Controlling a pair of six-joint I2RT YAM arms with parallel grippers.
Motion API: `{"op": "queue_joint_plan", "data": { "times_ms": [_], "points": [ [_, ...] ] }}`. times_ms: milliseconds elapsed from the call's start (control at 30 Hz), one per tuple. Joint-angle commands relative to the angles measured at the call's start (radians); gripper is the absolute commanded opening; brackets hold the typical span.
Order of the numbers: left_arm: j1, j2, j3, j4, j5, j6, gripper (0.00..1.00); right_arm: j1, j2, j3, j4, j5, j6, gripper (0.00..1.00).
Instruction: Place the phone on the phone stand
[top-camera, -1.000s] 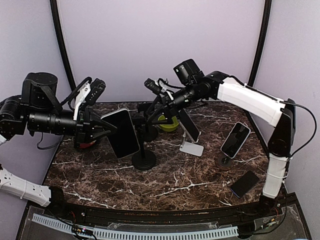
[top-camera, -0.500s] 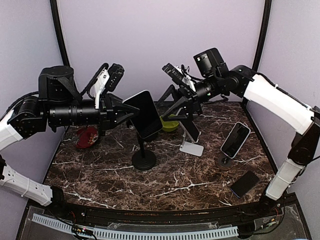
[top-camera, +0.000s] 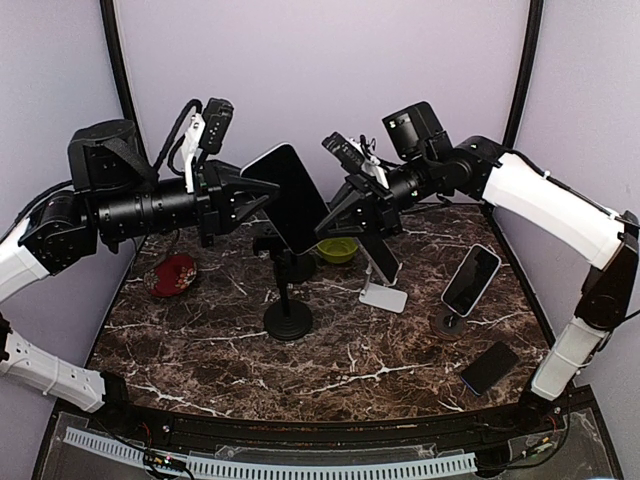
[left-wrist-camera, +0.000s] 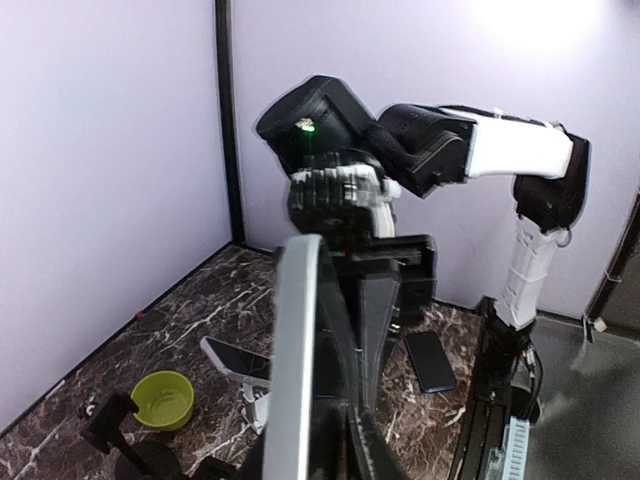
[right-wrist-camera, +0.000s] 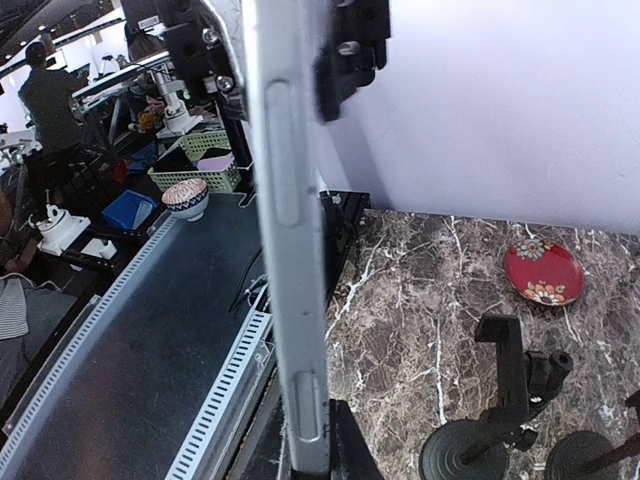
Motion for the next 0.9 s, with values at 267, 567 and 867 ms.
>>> {"op": "queue_joint_plan", "data": {
  "times_ms": [267,567,867],
  "points": [
    [0.067,0.019,-0.047,0.140,0.116,-0.019,0.42,0.012,0.001,0.009,0.052,-0.044,0.090,0.00],
    [0.101,0.007,-0.088,0.193,0.185,-0.045,0.07,0.012,0.006,0.000,0.073,-0.045,0.108,0.00],
    [0.105,-0.059,-0.017,0.004,0.113,0.015,0.00,-0.002,0.022,0.029,-0.019,0.122,-0.057,0.62]
  ]
}}
